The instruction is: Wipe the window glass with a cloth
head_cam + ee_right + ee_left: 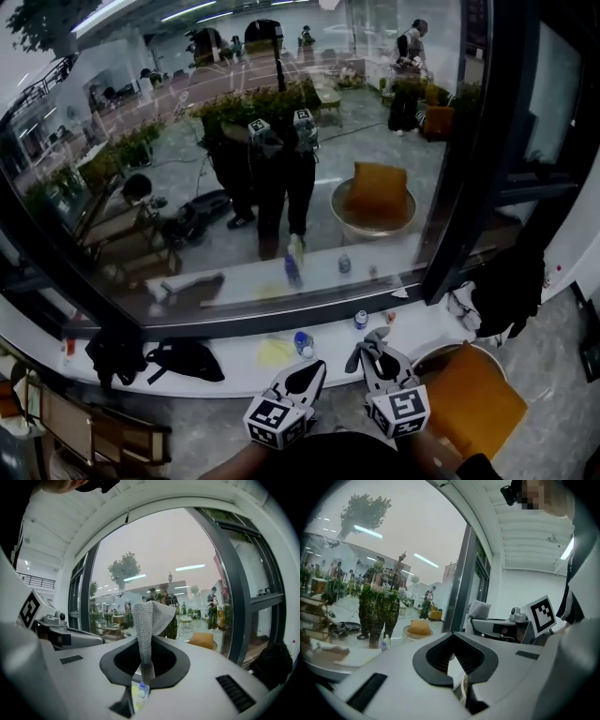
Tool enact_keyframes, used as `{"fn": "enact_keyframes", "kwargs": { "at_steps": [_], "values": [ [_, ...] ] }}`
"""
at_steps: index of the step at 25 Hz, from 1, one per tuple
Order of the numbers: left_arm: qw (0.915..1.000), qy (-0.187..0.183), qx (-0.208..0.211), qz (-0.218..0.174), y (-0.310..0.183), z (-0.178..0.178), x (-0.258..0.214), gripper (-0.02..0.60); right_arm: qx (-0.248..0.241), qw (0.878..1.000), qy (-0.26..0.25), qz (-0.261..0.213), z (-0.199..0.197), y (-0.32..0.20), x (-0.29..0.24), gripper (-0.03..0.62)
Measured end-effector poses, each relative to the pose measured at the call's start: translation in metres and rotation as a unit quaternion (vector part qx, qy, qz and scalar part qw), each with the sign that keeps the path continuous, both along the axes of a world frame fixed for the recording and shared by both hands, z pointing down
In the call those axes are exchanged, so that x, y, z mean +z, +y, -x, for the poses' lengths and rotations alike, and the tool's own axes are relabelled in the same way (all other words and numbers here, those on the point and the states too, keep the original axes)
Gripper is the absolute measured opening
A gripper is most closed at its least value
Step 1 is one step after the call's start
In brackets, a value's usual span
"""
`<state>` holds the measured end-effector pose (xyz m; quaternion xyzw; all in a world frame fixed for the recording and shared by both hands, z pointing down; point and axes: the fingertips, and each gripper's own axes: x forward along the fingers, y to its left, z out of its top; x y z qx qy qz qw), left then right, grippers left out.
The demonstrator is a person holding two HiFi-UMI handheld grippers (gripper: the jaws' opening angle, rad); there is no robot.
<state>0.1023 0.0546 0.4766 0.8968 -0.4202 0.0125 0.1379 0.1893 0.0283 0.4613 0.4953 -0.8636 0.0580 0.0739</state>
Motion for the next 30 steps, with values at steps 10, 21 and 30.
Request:
{"fn": "enact_keyframes", "kwargs": {
  "at_steps": [10,21,30],
  "values": [
    [0.9995,-0.026,0.016,-0.004,0.005,0.000,0.015,0.006,-0.005,1.000,-0.002,0.010,0.004,0.004,0.006,0.051],
    [0.9999,-0.010,0.010,-0.001,0.003,-0.001,0.003,0.006,-0.001,1.000,0.002,0.019,0.004,0.007,0.012,0.051],
    [0.9992,-0.030,0.028,-0.003,0.010,-0.003,0.017,0.006,-0.001,1.000,-0.002,0.021,0.003,0.009,0.012,0.051]
  ]
}}
